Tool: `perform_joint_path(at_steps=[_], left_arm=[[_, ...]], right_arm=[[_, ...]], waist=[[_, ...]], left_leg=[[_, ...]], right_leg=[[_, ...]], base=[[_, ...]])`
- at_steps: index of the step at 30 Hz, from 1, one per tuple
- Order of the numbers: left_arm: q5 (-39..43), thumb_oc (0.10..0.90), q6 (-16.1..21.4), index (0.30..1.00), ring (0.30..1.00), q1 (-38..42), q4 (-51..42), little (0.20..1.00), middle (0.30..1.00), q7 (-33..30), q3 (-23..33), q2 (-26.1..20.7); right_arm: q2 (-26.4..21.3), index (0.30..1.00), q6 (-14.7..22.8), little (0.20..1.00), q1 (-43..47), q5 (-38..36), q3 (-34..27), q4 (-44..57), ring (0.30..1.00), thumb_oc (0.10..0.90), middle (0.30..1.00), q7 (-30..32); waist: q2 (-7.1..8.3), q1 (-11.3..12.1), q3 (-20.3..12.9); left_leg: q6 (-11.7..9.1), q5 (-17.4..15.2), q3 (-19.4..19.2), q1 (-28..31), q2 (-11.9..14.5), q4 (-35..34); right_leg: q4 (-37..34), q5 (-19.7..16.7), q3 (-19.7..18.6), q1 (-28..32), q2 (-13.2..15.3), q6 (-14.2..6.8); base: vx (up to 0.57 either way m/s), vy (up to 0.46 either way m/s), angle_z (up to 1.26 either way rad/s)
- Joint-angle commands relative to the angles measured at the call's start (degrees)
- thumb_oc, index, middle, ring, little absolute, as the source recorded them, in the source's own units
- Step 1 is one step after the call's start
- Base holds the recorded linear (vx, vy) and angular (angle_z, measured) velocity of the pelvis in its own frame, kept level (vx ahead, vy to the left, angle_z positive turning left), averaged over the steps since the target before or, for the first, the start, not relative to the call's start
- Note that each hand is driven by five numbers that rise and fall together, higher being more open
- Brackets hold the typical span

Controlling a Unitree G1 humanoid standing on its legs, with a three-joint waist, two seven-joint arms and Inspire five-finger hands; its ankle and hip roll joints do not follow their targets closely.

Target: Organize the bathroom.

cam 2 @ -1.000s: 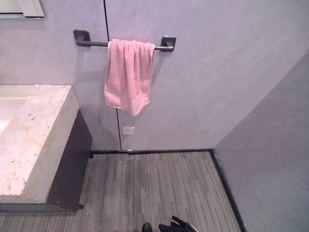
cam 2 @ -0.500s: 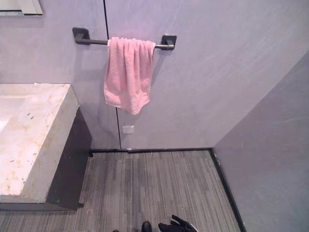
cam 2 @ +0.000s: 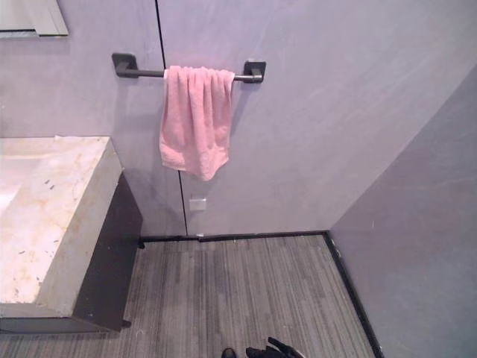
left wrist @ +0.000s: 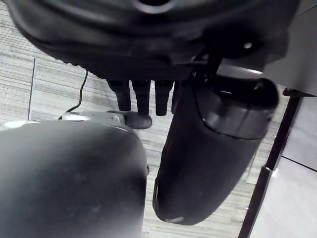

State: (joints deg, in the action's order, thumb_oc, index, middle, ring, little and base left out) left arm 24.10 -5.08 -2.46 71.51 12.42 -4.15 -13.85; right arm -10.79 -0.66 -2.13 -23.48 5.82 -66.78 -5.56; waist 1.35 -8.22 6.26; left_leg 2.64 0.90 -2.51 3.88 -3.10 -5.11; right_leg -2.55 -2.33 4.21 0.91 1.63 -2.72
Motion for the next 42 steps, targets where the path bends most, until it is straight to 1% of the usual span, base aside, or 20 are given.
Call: perform_joint_path(at_steps=[1, 6, 7, 8, 10, 12, 14, 15, 16, 18, 21, 24, 27, 32, 33, 36, 38, 40, 41, 42], left_arm=[[-1.93, 0.800, -0.35, 0.900, 0.900, 0.60, 1.91, 0.900, 0.900, -0.11, 0.06, 0.78], [-2.53, 0.800, -0.74, 0.900, 0.900, 0.60, 1.85, 0.900, 0.900, -0.51, 0.26, 0.93], [-2.33, 0.800, -0.76, 0.900, 0.900, 0.61, 1.79, 0.900, 0.900, -0.60, 0.17, 0.95], [-2.09, 0.800, -0.95, 0.900, 0.900, 0.75, 1.52, 0.900, 0.900, -1.13, -0.61, 0.98], [-2.45, 0.800, -1.80, 0.900, 0.900, 0.84, 0.95, 0.900, 0.900, -1.86, -0.91, 0.71], [-1.82, 0.800, -2.16, 0.900, 0.900, 0.73, 0.58, 0.900, 0.900, -2.28, -1.21, 0.71], [-1.25, 0.800, -1.81, 0.900, 0.900, 0.55, 0.62, 0.900, 0.900, -2.40, -1.80, 1.07], [-1.10, 0.800, -1.72, 0.900, 0.900, 0.53, 0.67, 0.900, 0.900, -2.48, -1.88, 1.11], [0.16, 0.800, -0.92, 0.900, 0.900, 0.36, 0.62, 0.900, 0.900, -2.71, -2.01, 1.26], [0.78, 0.800, -0.18, 0.900, 0.900, -0.01, 0.57, 0.900, 0.900, -2.74, -2.00, 1.10], [-0.86, 0.800, -0.74, 0.900, 0.900, -1.21, 0.66, 0.900, 0.900, -2.20, -0.88, 0.20], [-1.63, 0.800, -0.56, 0.900, 0.900, -2.38, 1.32, 0.900, 0.900, -1.53, -0.04, 0.15], [-3.27, 0.800, -0.81, 0.900, 0.900, -3.46, 1.09, 0.900, 0.900, 0.87, 0.96, 0.89], [-2.98, 0.800, -0.83, 0.900, 0.900, -2.88, 0.85, 0.900, 0.900, 1.26, -0.37, 1.11], [-3.39, 0.800, -0.89, 0.900, 0.900, -2.38, 0.77, 0.900, 0.900, 1.00, -0.02, 0.91], [-5.12, 0.800, 0.42, 0.900, 0.900, -1.69, 0.52, 0.900, 0.900, 0.40, 0.46, 0.13], [-7.07, 0.800, 1.49, 0.900, 0.900, -1.26, -0.05, 0.900, 0.900, -0.41, 0.65, -0.20], [-8.95, 0.800, 3.76, 0.900, 0.900, 0.05, -0.89, 0.900, 0.900, -1.46, -0.03, -1.12], [-8.86, 0.800, 4.11, 0.900, 0.900, 0.62, -1.40, 0.900, 0.900, -2.10, -0.49, -1.67], [-8.90, 0.800, 4.23, 0.900, 0.900, 0.67, -1.47, 0.900, 0.900, -2.20, -0.53, -1.73]], right_arm=[[-0.59, 0.900, -4.16, 0.900, -0.53, -0.32, 1.41, -2.62, 0.900, 0.800, 0.900, 0.68], [-1.44, 0.900, -3.51, 0.900, 0.14, 0.98, 0.95, -2.80, 0.900, 0.800, 0.900, 1.61], [-1.59, 0.900, -3.48, 0.900, 0.16, 1.21, 0.89, -2.61, 0.900, 0.800, 0.900, 1.55], [-2.22, 0.900, -2.75, 0.900, 0.03, 1.19, 0.75, -1.88, 0.900, 0.800, 0.900, 1.64], [-2.93, 0.900, -2.27, 0.900, -0.27, 0.16, 0.23, -1.37, 0.900, 0.800, 0.900, 1.73], [-3.43, 0.900, -2.58, 0.900, -0.27, 0.19, 0.20, -1.49, 0.900, 0.800, 0.900, 1.56], [-3.58, 0.900, -3.21, 0.900, -0.19, 0.93, 0.53, -2.06, 0.900, 0.800, 0.900, 1.26], [-3.57, 0.900, -3.33, 0.900, -0.18, 1.02, 0.60, -2.10, 0.900, 0.800, 0.900, 1.28], [-3.70, 0.900, -3.05, 0.900, -0.42, 1.78, 0.60, -2.26, 0.900, 0.800, 0.900, 0.89], [-3.52, 0.900, -2.93, 0.900, -1.30, 2.80, 0.01, -2.51, 0.900, 0.800, 0.900, -0.41], [-3.03, 0.900, -3.07, 0.900, -1.89, 3.29, -0.58, -3.40, 0.900, 0.800, 0.900, -2.22], [-2.77, 0.900, -2.76, 0.900, -1.96, 3.11, -0.57, -4.82, 0.900, 0.800, 0.900, -2.87], [-2.31, 0.900, -0.44, 0.900, -0.65, 6.36, 0.45, -6.43, 0.900, 0.800, 0.900, -2.29], [-2.68, 0.900, 1.54, 0.900, 0.59, 6.50, 1.02, -5.78, 0.900, 0.800, 0.900, 0.50], [-2.50, 0.900, 2.01, 0.900, 0.86, 6.87, 1.09, -5.91, 0.900, 0.800, 0.900, 1.45], [-2.56, 0.900, 3.24, 0.900, 0.85, 5.53, 1.33, -4.94, 0.900, 0.800, 0.900, 2.14], [-3.14, 0.900, 3.05, 0.900, 0.94, 4.70, 1.08, -3.71, 0.900, 0.800, 0.900, 1.91], [-3.90, 0.900, 2.93, 0.900, 1.00, 0.50, 0.25, -2.32, 0.900, 0.800, 0.900, 0.96], [-4.31, 0.900, 3.08, 0.900, 1.18, -0.97, -0.26, -1.98, 0.900, 0.800, 0.900, 0.07], [-4.34, 0.900, 3.10, 0.900, 1.21, -1.10, -0.31, -1.94, 0.900, 0.800, 0.900, -0.02]], waist=[[-3.40, -0.97, -0.40], [-5.09, -1.21, 1.23], [-5.47, -1.32, 1.56], [-6.45, -1.99, 2.76], [-7.58, -3.07, 4.49], [-7.96, -3.57, 5.06], [-7.61, -4.52, 5.39], [-7.56, -4.59, 5.33], [-6.21, -5.44, 6.15], [-4.71, -6.25, 7.69], [-3.71, -5.92, 9.43], [-3.80, -5.87, 9.95], [-5.70, -5.66, 9.54], [-7.50, -6.22, 8.26], [-7.54, -6.19, 7.41], [-6.90, -5.68, 5.10], [-6.17, -5.80, 4.19], [-4.53, -4.77, 4.08], [-4.27, -4.55, 4.39], [-4.23, -4.50, 4.29]], left_leg=[[-1.26, -1.72, -5.60, -2.76, 1.69, 1.56], [-0.20, -3.69, -7.62, -4.58, 1.95, 6.41], [0.04, -3.78, -7.89, -4.66, 2.20, 6.49], [0.89, -4.40, -8.59, -4.54, 2.53, 6.53], [1.67, -5.48, -8.70, -5.06, 2.37, 8.80], [1.71, -6.14, -8.97, -5.15, 1.44, 10.44], [1.01, -7.29, -9.40, -4.85, -0.58, 12.84], [0.93, -7.51, -9.55, -5.00, -0.81, 13.22], [1.41, -10.34, -10.17, -5.89, -2.99, 16.71], [2.20, -15.18, -9.40, -6.61, -4.41, 22.36], [2.76, -19.27, -9.14, -6.28, -3.45, 28.06], [3.04, -21.23, -8.54, -5.66, -2.35, 30.19], [0.73, -17.35, -9.45, -4.95, 1.66, 32.26], [-0.90, -12.88, -10.26, -4.72, 4.35, 31.60], [-1.48, -10.10, -9.13, -5.14, 4.67, 32.12], [-2.68, -3.41, -5.85, -4.68, 5.62, 34.40], [-1.97, -2.00, -5.96, -6.18, 6.33, 36.53], [-0.60, -5.05, -6.11, -9.81, 4.38, 30.13], [-1.15, -4.52, -5.71, -9.74, 3.86, 22.55], [-1.24, -4.32, -5.67, -9.82, 3.81, 21.68]], right_leg=[[10.94, 6.68, 3.44, -4.07, 1.41, -5.87], [21.02, 8.98, 1.79, -8.07, 3.17, -6.10], [24.48, 8.47, 1.34, -9.41, 3.48, -6.14], [33.54, 5.37, -0.40, -14.44, 4.37, -5.89], [43.19, 2.45, -2.61, -20.40, 4.30, -4.62], [39.14, 0.49, -3.06, -21.53, 4.67, -3.81], [23.25, -1.71, -2.99, -19.05, 5.31, -4.11], [21.23, -2.13, -3.00, -18.88, 5.37, -4.21], [12.61, -6.67, -3.83, -19.73, 6.21, -6.55], [5.37, -10.99, -5.50, -20.60, 7.76, -8.01], [5.81, -11.71, -4.31, -21.40, 9.77, -8.18], [8.68, -10.51, -5.58, -21.77, 10.14, -8.54], [16.45, -5.62, -5.83, -22.32, 8.03, -8.17], [18.36, -1.21, -5.41, -21.41, 5.41, -6.27], [17.72, 0.10, -5.30, -19.28, 4.31, -5.17], [15.81, 1.60, -3.33, -15.00, 2.89, -3.01], [14.30, 2.35, -2.08, -12.52, 1.96, -1.38], [13.12, 3.18, -0.64, -9.29, 1.38, -1.11], [12.22, 3.33, -0.23, -7.74, 0.83, -1.53], [12.06, 3.25, -0.23, -7.73, 0.78, -1.59]], base=[[0.08, 0.098, -0.15], [0.04, 0.076, -0.26], [0.02, 0.125, -0.41], [0.00, 0.100, -0.41], [0.02, 0.094, -0.39], [0.12, 0.003, -0.03], [0.20, -0.086, 0.00], [0.21, -0.160, -0.01], [0.18, -0.160, -0.05], [0.29, -0.295, -0.10], [0.34, -0.399, 0.15], [0.38, -0.446, 0.21], [0.45, -0.527, 0.31], [0.30, -0.387, 0.19], [0.31, -0.449, 0.21], [0.32, -0.462, 0.28], [0.23, -0.367, 0.55], [0.18, -0.314, 0.58], [0.09, -0.114, 0.41], [0.07, -0.078, 0.40]])
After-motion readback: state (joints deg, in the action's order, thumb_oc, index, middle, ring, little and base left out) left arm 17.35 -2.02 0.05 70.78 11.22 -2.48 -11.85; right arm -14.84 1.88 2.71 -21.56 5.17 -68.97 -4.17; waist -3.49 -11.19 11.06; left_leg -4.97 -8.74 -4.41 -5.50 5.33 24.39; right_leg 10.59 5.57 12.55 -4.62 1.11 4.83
